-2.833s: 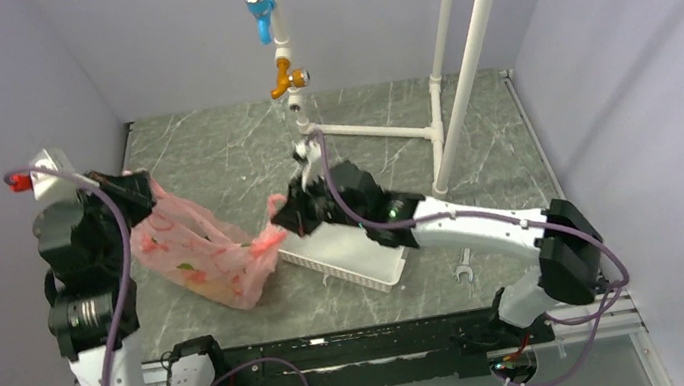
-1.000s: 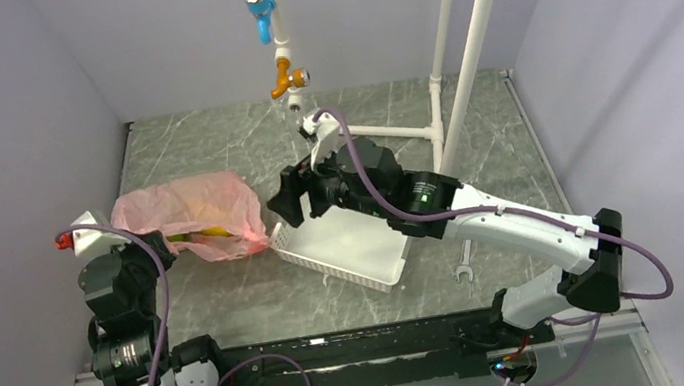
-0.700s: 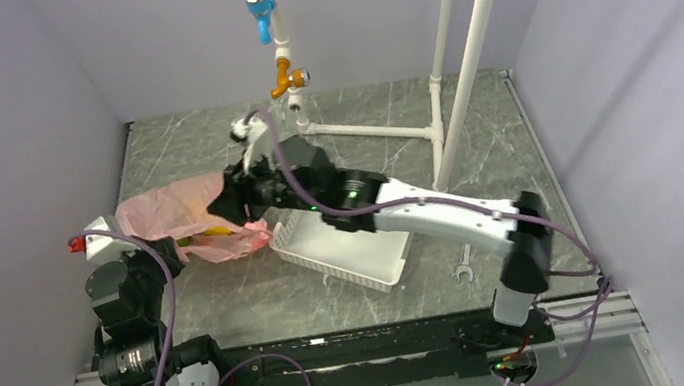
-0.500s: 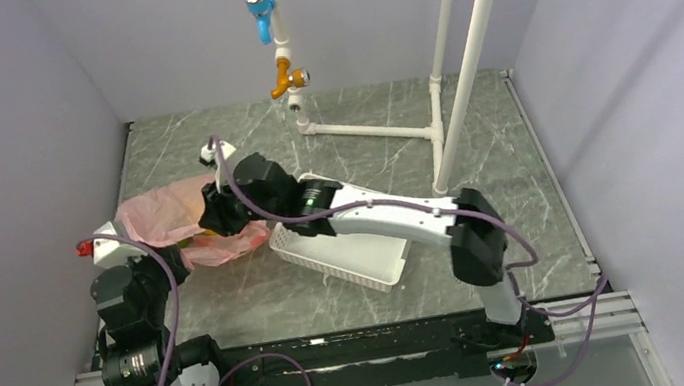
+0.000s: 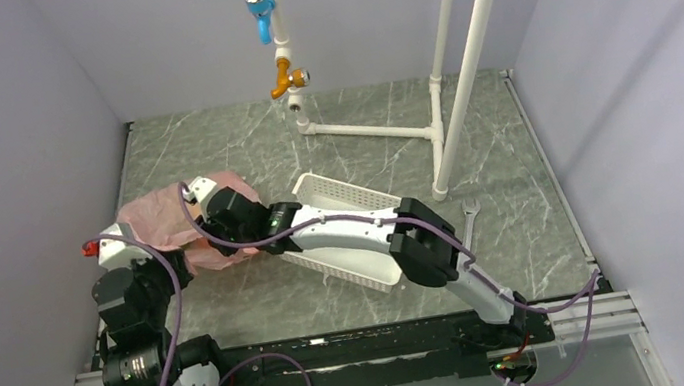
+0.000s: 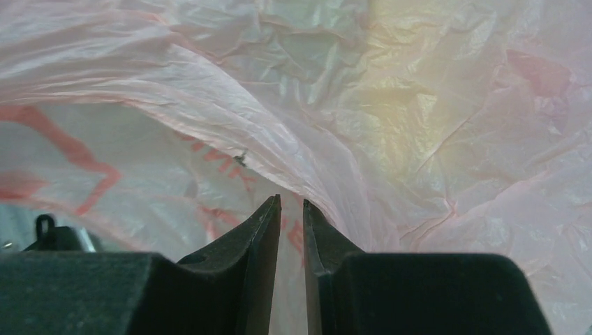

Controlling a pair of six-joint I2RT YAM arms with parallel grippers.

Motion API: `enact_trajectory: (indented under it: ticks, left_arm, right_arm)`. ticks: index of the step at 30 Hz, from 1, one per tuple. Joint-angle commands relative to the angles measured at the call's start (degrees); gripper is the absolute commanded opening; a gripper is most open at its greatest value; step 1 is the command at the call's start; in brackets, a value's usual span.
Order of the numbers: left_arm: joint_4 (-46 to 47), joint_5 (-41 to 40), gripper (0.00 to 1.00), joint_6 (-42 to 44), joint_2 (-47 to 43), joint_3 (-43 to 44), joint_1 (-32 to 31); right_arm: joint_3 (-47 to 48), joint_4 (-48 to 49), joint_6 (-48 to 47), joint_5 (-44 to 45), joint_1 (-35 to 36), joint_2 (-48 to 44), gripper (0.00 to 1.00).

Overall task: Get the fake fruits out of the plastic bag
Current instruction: Adjust the plastic bag at the center of the board.

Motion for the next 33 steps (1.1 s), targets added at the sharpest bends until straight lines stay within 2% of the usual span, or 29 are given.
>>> enact_trajectory:
  ticks: [1, 5, 9, 13, 16, 18, 21, 30, 31, 33]
  left_arm:
    - [-0.07, 3.46, 0.00, -0.91, -0.15, 0.40, 0.23]
    - [-0.92, 3.46, 0.00, -1.19, -0.06, 0.26, 0.21]
    - [-0.20, 2.89, 0.00, -1.49, -0.37, -0.88, 0.18]
    - [1.79, 5.85, 0.00, -0.96, 0.87, -2.13, 0.19]
    - [0.65, 8.13, 0.00, 0.17, 4.13, -1.78, -0.24]
    - [-0.86, 7.17, 0.00, 0.39, 6.48, -0.69, -1.10]
    - [-0.45, 6.74, 0.00, -0.20, 6.62, -0.96, -2.18]
    - [0.54, 5.16, 0.00, -0.87, 3.70, -1.78, -2.87]
    - [0.44, 5.38, 0.04, -0.73, 3.84, -1.54, -2.92]
    - [-0.25, 5.42, 0.38, -0.59, 4.16, -0.70, -2.92]
  right_arm:
    - [3.46, 1.39, -3.14, 5.76, 0.22, 2.56, 0.23]
    - [5.33, 2.50, -3.65, 11.25, -0.07, 5.40, 0.25]
    - [8.49, 1.89, -1.69, 20.63, -1.00, 7.66, 0.27]
    - [6.84, 8.54, -5.49, 26.86, -1.43, 7.61, 0.41]
    - [9.49, 10.13, -8.71, 26.92, -2.34, 8.92, 0.49]
    - [12.38, 9.00, -9.22, 25.86, -3.49, 10.26, 0.51]
    - [14.62, 8.34, -10.21, 25.33, -4.64, 10.88, 0.58]
    - [11.20, 8.65, -11.24, 18.28, -5.50, 5.58, 0.78]
    - [10.69, 8.13, -10.44, 16.18, -5.46, 4.97, 0.79]
    - [8.41, 8.16, -8.14, 13.06, -5.23, 3.21, 0.80]
